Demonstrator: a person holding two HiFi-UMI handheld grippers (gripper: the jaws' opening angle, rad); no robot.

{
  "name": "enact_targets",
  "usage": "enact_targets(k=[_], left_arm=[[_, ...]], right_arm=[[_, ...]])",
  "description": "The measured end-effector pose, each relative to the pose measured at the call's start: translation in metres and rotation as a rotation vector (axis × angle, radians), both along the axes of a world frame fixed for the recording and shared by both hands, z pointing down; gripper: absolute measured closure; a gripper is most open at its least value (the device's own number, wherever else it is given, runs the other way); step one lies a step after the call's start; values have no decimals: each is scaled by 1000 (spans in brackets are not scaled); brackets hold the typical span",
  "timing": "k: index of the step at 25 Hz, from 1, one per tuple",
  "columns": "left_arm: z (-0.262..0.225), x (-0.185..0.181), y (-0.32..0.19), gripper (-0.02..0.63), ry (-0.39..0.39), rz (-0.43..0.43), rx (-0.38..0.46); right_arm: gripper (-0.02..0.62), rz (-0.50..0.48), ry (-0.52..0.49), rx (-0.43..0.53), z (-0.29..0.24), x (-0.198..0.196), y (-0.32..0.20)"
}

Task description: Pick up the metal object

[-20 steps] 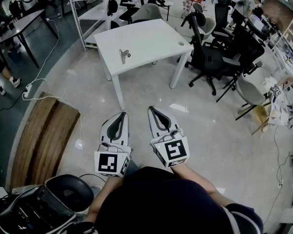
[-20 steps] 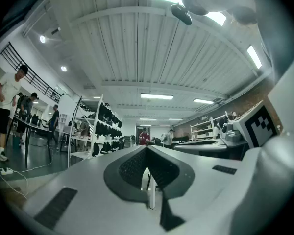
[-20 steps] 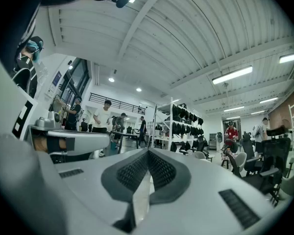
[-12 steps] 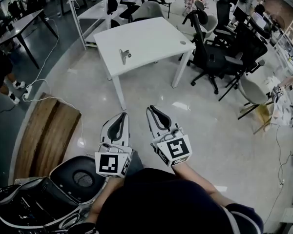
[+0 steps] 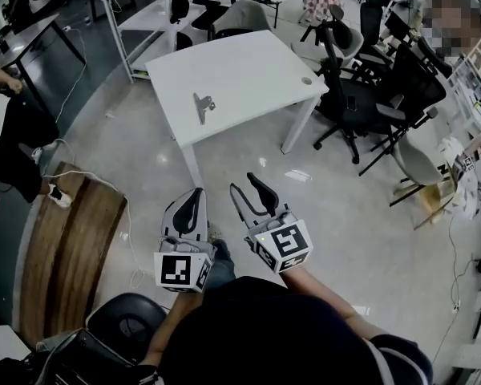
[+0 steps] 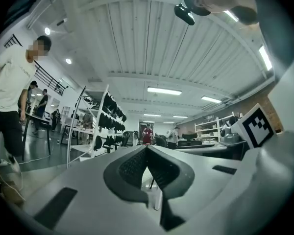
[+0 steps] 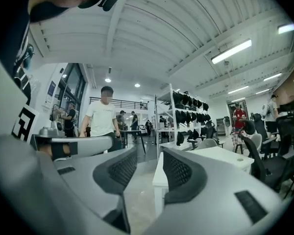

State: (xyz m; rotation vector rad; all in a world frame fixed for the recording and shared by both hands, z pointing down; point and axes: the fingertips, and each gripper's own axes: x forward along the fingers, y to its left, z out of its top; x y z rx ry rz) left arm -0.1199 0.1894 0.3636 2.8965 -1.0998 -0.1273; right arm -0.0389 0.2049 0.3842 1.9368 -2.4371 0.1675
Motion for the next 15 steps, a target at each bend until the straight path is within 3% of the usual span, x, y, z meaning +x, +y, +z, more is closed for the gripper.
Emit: enact_targets(k=[9, 15], left_arm=[[-13, 39, -155, 583, -30, 47, 9], [-4, 61, -220, 583, -36, 77, -9]], right_arm=[[440, 25, 5, -4, -13, 29, -153], [440, 53, 4, -42, 8, 46, -216]])
